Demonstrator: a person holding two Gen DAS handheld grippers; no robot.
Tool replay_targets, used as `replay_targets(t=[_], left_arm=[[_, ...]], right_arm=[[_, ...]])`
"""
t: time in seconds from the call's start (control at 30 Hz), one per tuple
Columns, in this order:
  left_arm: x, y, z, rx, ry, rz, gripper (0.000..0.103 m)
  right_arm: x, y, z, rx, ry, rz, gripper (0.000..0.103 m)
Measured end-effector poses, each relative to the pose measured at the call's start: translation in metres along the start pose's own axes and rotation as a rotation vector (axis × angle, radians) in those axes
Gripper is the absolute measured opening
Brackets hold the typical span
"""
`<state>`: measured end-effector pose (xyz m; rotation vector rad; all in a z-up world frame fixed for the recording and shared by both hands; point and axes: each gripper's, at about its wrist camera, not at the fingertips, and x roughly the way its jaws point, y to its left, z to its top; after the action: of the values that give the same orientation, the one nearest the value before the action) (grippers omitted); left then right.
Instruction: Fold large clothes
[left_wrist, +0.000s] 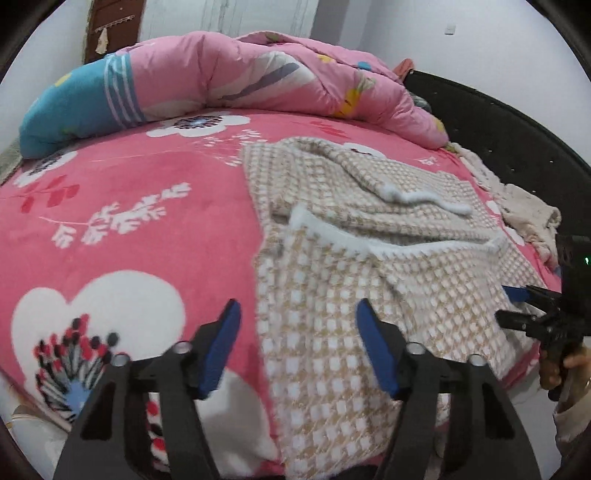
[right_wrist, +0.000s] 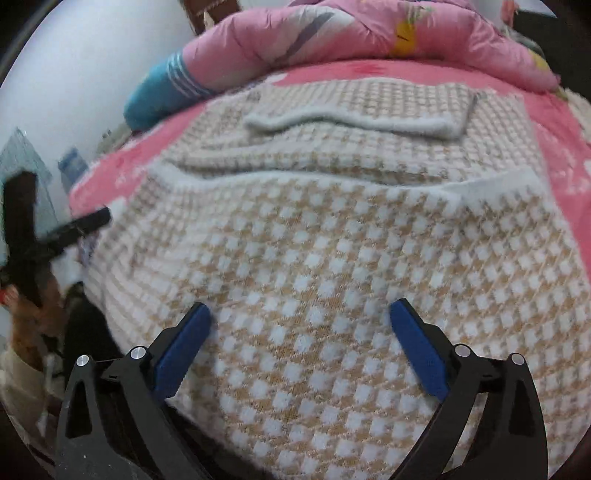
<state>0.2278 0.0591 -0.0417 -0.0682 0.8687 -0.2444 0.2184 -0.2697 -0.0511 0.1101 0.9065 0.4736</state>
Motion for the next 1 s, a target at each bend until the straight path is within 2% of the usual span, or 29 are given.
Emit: replay_targets(t=[0.1,0.23,0.37,0.47,0.53,0.7,0.83,0.87,0.9,1.0], left_arm=[[0.008,-0.001,0.007,-0.008,-0.011,-0.055,0.049],[0.031,-0.003,0.017,-0.011,0.037,-0.048,0.040],[0.039,-0.001,0.022,-0.013,0.057,-0.039,0.038],[0.045,0.004,0.025,-0.031,0.088,-0.088,0.038],[0.052,0.010,0.027,-0.049,0.118,-0.092,0.038],[0.059,0.016,0.031,-0.091,0.175,-0.157,0.037],[0.042,0.004,0.031,-0.051,0.156,-0.293,0.036],[0.040,0.002,0.031,-0.038,0.155,-0.303,0.036],[0.040,-0.002,0.031,-0.018,0.158,-0.281,0.036],[0.057,-0.005,0.031,0.021,0.199,-0.119,0.036]], right_arm=[[0.001,0.003,0.001,-0.027,0.006,-0.008,0.094],[0.001,0.004,0.001,-0.034,0.007,-0.009,0.094],[-0.001,0.004,-0.003,-0.035,0.002,-0.010,0.094],[-0.001,0.004,-0.003,-0.035,0.004,-0.009,0.094],[-0.001,0.004,-0.003,-0.036,0.005,-0.009,0.094],[0.000,0.005,-0.005,-0.037,0.001,-0.006,0.094],[0.001,0.005,-0.006,-0.036,0.001,-0.006,0.094],[0.001,0.005,-0.006,-0.036,0.000,-0.005,0.094],[0.001,0.006,-0.006,-0.036,0.000,-0.005,0.094],[-0.002,0.004,-0.006,-0.038,-0.002,-0.002,0.095]])
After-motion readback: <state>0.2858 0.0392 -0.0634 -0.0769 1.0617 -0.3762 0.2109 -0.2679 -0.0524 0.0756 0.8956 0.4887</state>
